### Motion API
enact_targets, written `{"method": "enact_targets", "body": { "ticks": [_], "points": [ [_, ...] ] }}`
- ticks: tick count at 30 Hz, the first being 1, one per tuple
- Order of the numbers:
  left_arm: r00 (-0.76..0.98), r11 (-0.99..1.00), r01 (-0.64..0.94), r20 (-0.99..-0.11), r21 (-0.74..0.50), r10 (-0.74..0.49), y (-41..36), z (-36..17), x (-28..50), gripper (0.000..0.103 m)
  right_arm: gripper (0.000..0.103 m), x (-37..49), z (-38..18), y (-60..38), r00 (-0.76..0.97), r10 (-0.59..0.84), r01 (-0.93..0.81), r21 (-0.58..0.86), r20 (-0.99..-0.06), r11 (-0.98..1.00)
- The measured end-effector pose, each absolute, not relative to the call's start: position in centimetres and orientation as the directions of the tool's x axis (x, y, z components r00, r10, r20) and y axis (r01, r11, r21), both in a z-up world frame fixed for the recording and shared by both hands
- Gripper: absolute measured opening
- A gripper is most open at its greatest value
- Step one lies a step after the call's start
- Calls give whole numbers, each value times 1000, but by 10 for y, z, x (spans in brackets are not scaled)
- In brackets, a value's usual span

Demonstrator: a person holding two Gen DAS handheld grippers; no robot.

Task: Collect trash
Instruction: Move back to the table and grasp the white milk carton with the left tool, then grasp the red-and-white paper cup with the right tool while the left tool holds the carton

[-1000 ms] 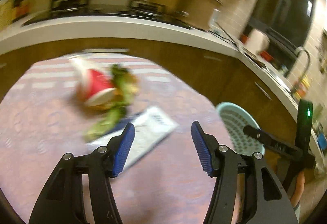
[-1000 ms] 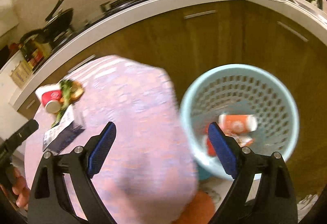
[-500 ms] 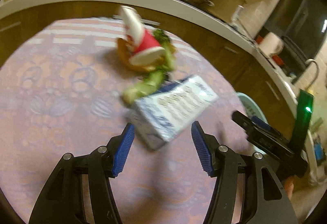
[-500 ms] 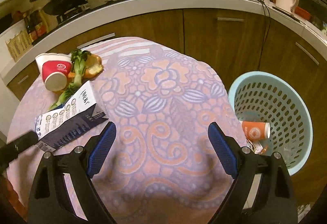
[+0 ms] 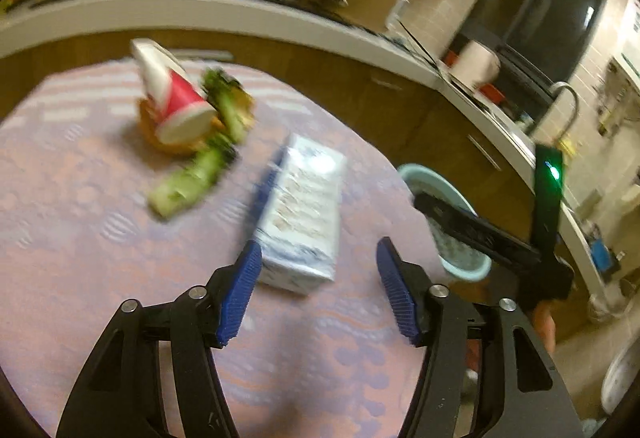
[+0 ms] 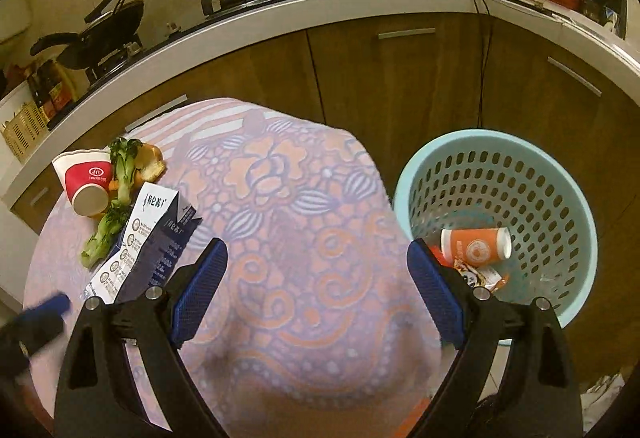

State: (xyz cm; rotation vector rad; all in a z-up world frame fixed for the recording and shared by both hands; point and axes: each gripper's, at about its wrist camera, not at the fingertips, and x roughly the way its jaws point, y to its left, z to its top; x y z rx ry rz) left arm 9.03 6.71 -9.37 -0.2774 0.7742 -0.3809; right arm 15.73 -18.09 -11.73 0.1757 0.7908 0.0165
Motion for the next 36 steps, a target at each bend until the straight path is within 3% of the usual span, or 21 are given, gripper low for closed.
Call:
{"method": "enact_targets", "body": {
  "ticks": [3,10,14,16,22,29,36],
  "points": [
    [648,913,223,-648,-341,-400,68,-91,105,80,87,156,-113,-181,708,81,49,164,-701,985],
    [558,956,232,-780,-181,-283,33,-115,149,81,87,153,-102,-175,720,73,33,139,-690,990],
    [546,960,232,-796,-154,-260,26,-125,158,62,87,150,-95,-169,733,57,20,106,-678,994],
    [536,960,236,-805,-149,-257,26,-130,159,60,87,150,-92,-166,741,53,15,96,-669,995],
    [586,965,236,-776,-113,-234,35,-119,139,59,87,154,-82,-151,751,77,-22,92,-655,996],
    [672,954,169,-679,-246,-294,90,-90,108,59,87,165,-77,-120,754,99,-76,64,-650,995],
    [767,975,-29,-630,-222,-120,162,-70,111,60,87,174,-78,-73,734,151,-165,43,-661,985]
  ]
}}
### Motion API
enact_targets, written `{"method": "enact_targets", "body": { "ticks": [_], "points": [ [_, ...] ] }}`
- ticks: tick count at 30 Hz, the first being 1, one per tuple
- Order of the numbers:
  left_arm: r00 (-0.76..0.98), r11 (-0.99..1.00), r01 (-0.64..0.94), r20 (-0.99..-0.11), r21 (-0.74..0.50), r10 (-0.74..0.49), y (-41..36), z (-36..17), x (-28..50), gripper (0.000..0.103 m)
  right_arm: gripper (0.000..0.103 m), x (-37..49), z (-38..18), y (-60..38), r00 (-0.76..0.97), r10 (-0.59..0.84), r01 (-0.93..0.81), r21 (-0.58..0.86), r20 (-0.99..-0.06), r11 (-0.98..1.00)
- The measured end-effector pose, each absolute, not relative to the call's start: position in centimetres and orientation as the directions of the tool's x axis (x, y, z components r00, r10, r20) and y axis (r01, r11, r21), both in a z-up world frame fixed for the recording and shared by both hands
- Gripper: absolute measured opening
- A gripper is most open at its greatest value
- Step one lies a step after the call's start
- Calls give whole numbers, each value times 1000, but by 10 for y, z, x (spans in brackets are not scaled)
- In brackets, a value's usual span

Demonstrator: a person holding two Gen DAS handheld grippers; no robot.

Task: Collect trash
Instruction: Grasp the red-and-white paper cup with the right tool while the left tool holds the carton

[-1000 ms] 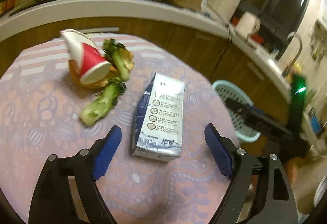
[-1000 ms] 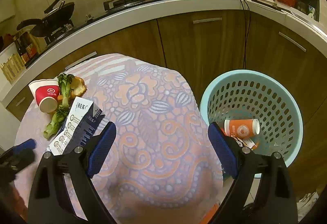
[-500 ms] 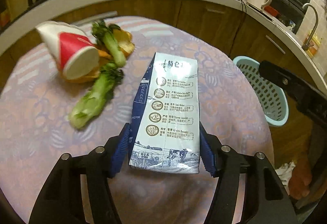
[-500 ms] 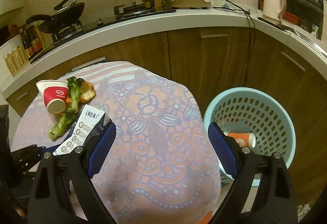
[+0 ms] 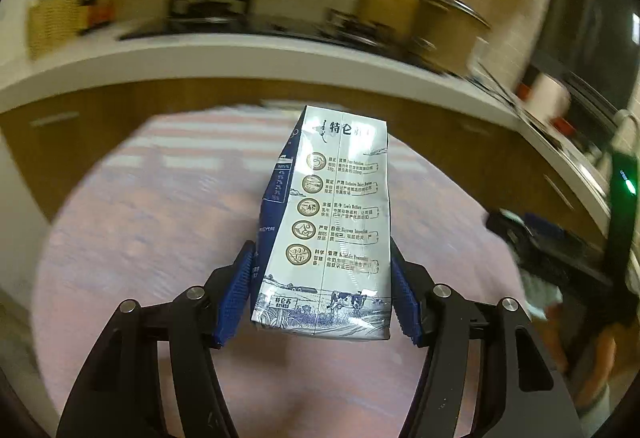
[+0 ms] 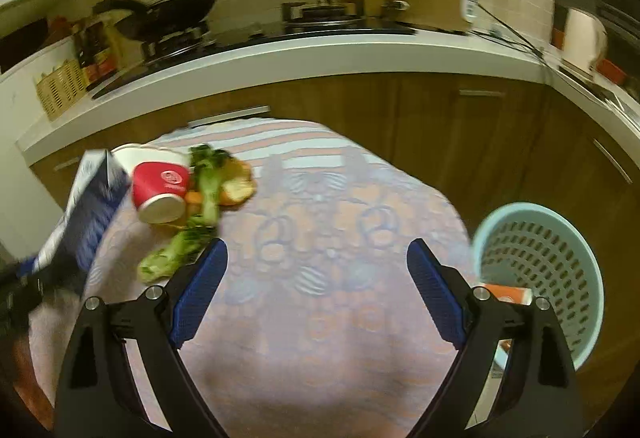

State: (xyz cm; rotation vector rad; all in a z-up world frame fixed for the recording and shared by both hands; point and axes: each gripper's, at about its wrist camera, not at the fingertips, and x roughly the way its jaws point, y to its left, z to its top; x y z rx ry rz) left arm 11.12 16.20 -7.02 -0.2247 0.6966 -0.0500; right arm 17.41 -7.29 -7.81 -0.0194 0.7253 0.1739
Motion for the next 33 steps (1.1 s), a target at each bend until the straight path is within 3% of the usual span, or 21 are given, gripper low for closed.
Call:
{"method": "enact_targets", "body": {
  "ticks": [6,15,24,28,30,33],
  "points": [
    [796,966,-196,-602,-167,57,194,-74,124,60,87,184,-71,-43,717,197,-224,46,-668,973],
    [801,921,-248,-599,-301,20,222,-95,126,56,87,198,-79,26,657,276,-346,44,-702,937],
    [752,929,-207,-657,-306,-48,219,-114,133,55,83,226,-86,75,629,291,-385,36,-721,922],
    [734,929,-174,-671,-328,-99,218,-118,138,72,82,238,-92,87,627,255,-370,6,-736,929],
    [730,931,-170,-676,-323,-101,218,-119,141,74,74,246,-97,90,607,250,-369,11,-754,929],
    [704,944,-162,-704,-288,-94,211,-123,150,74,51,254,-106,89,583,240,-355,22,-776,935]
  ]
}}
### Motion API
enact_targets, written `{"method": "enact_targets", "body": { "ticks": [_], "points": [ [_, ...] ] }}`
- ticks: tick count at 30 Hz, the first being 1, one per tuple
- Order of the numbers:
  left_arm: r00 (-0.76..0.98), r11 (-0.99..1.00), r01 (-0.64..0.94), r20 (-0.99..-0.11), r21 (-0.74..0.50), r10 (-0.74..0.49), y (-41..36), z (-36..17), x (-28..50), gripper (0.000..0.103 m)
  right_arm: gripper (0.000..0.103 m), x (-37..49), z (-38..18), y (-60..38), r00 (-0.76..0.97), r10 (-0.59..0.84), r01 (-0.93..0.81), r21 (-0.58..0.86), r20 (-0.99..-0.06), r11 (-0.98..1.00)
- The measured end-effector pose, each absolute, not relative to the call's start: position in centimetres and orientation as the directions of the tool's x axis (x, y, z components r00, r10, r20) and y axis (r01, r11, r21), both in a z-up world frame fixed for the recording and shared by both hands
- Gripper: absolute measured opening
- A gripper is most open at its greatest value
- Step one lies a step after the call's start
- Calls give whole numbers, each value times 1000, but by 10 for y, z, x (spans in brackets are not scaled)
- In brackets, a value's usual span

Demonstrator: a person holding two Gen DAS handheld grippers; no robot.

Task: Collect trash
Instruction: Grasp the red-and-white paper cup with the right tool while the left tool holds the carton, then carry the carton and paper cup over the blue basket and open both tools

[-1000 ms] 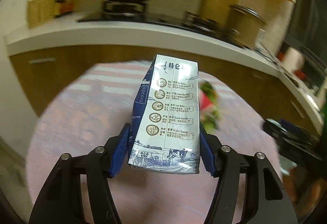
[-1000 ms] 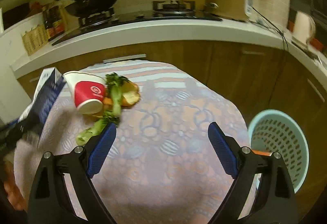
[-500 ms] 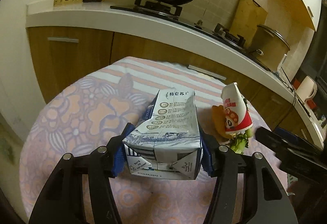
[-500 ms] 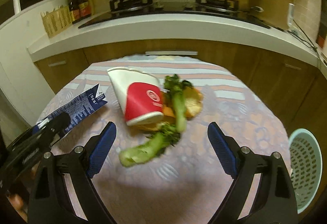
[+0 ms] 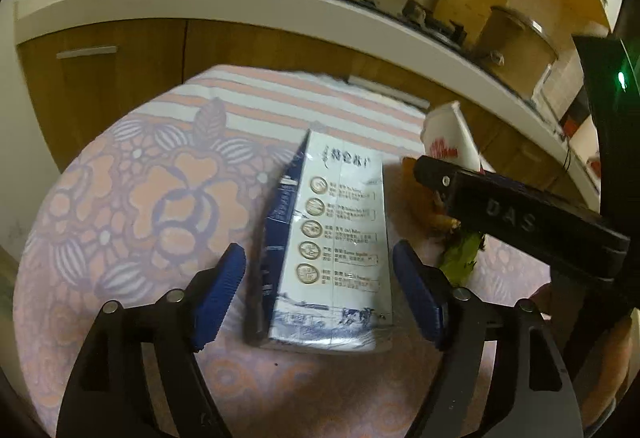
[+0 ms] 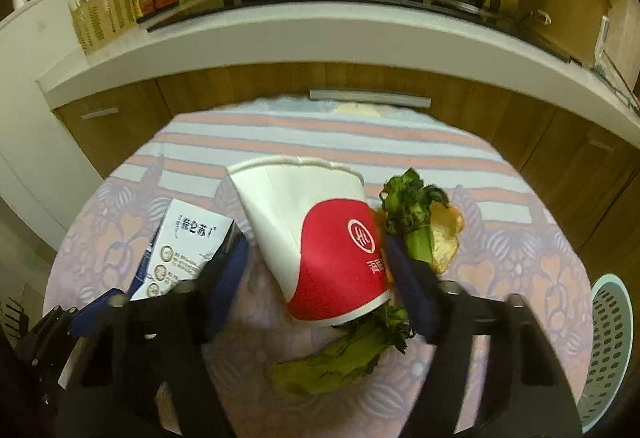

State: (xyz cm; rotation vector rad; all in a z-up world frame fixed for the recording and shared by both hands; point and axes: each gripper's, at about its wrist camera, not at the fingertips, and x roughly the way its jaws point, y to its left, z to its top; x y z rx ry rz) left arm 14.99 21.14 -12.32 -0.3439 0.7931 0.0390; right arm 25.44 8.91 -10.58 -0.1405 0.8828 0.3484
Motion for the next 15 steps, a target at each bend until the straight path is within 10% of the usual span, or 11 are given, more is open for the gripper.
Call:
{"method": "enact_targets", "body": {
  "ticks": [15],
  "points": [
    [747,966,-194,-664,-171,33,201,-112,139,60,39,210,-53,38,667,354,-377,114,-655,919]
  ]
}}
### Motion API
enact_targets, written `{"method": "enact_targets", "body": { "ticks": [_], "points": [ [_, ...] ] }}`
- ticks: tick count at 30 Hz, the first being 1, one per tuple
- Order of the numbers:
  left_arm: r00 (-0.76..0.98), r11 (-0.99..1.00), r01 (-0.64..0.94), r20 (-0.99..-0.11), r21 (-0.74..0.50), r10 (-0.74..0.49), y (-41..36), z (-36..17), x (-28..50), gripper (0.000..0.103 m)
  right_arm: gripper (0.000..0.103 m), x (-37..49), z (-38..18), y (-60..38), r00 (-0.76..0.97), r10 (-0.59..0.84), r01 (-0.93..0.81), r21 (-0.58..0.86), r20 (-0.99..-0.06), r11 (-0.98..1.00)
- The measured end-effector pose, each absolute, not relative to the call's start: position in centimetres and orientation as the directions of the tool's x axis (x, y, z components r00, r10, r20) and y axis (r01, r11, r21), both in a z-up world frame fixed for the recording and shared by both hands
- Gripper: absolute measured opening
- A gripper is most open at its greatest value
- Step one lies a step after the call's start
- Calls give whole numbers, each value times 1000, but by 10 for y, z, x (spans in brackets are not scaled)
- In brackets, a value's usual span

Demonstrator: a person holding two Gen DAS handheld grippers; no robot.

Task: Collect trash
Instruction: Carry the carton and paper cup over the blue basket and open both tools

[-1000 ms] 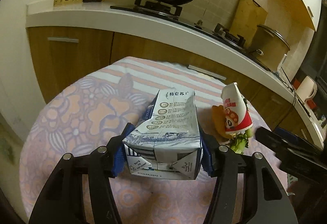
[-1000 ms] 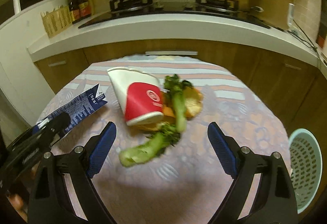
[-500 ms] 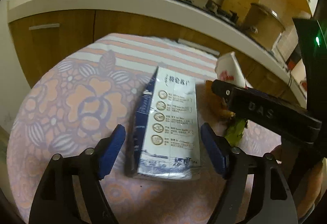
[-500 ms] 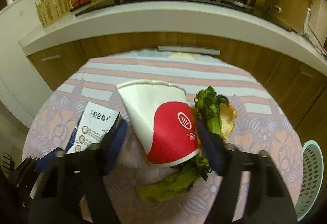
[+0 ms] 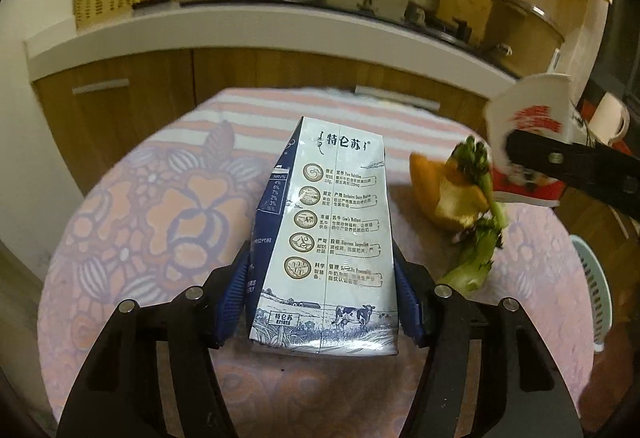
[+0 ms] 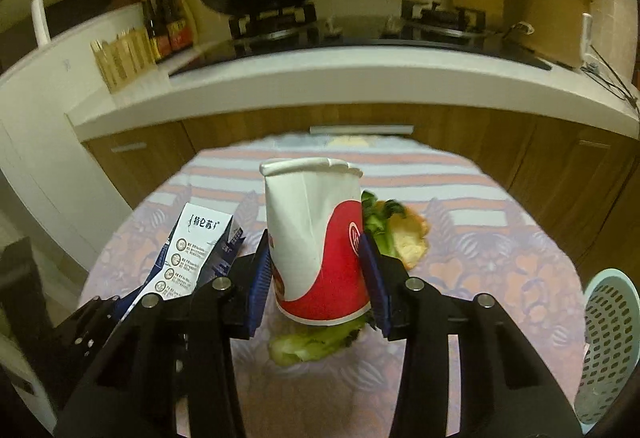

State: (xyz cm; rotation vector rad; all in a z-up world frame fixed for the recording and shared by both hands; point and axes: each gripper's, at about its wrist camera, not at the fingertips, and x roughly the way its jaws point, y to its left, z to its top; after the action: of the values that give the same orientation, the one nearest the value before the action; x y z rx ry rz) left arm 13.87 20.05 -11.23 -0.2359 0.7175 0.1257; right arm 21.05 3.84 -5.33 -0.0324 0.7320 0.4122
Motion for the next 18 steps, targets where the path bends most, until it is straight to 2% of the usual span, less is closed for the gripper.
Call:
{"method": "enact_targets", "body": {
  "ticks": [8,18],
  "points": [
    [799,970,-124,-601,-209,-27,182,-76,122,60,39,188,-26,-28,737,305,-283,135,-603,950],
    [817,987,38,-564,-156,-121,105,-45,118,60,39,163,-13,-101,766,290,-210,202,-574,957]
  ]
}}
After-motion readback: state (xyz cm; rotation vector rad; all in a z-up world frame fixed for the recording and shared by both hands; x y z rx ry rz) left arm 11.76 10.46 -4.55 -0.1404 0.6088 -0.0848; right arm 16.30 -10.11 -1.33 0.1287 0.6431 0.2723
